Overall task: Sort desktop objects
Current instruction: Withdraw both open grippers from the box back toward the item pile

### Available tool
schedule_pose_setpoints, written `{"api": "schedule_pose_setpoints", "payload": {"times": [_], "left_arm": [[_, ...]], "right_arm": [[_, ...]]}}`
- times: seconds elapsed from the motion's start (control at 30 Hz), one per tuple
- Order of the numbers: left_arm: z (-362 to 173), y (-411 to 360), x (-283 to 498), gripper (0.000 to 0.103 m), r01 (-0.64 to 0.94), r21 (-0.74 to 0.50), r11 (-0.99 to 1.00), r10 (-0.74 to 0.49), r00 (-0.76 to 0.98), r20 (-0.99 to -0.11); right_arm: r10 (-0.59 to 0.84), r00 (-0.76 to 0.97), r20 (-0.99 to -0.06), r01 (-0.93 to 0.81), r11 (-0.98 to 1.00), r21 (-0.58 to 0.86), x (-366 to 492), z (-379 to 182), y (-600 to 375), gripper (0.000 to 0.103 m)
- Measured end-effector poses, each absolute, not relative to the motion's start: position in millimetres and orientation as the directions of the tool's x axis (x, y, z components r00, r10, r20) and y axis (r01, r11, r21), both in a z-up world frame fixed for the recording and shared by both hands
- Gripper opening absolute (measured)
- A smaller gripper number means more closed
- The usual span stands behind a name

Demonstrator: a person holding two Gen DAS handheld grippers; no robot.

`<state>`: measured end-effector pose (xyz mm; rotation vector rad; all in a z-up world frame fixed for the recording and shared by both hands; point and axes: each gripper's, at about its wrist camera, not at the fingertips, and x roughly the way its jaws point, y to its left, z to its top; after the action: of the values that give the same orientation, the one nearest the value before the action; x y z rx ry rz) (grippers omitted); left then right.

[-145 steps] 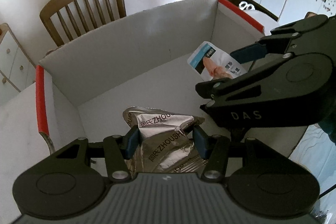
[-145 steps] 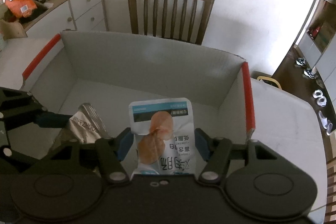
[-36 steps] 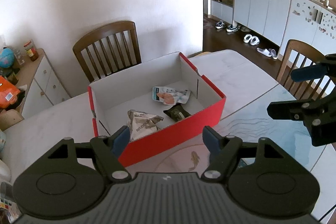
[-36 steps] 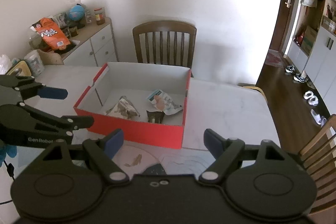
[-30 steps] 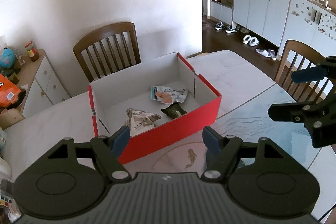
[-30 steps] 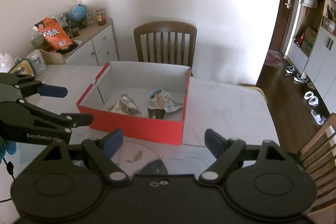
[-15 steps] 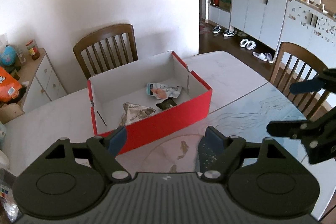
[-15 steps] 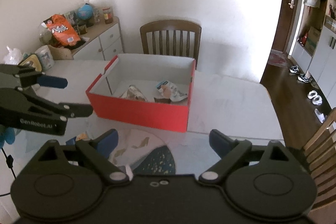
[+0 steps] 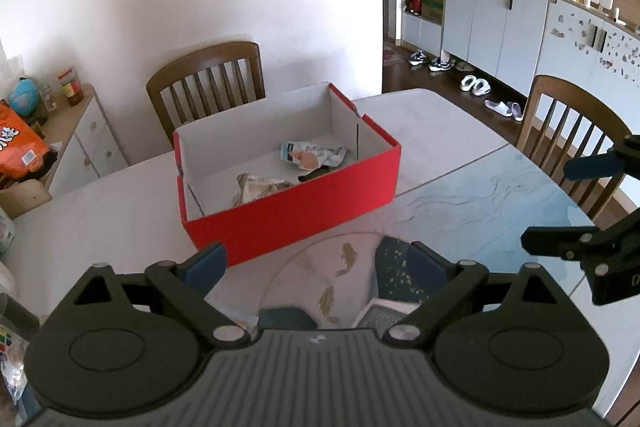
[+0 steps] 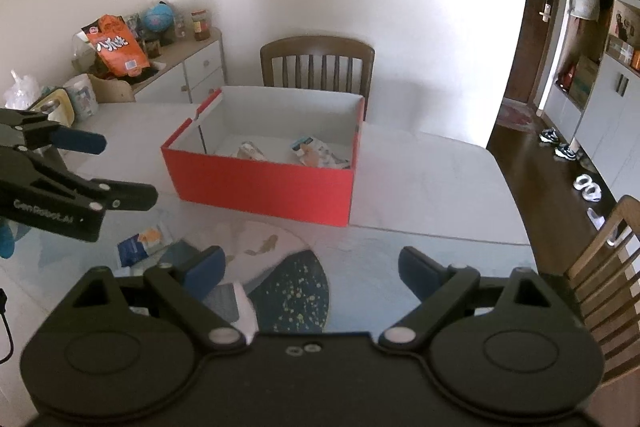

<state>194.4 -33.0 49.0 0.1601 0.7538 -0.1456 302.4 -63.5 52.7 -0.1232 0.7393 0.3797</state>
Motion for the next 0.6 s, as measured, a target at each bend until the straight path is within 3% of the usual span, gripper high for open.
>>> {"api": "schedule_pose_setpoints", "payload": {"times": [0.6], "left_arm": [[20,-20,151,0.103,0.143,0.063,0.988,-0.061,0.722,-0.689]], "right_arm": [[0.293,0.640,-0.710,-0.406,0.914,0.012,278,13,-54,0.093]]}}
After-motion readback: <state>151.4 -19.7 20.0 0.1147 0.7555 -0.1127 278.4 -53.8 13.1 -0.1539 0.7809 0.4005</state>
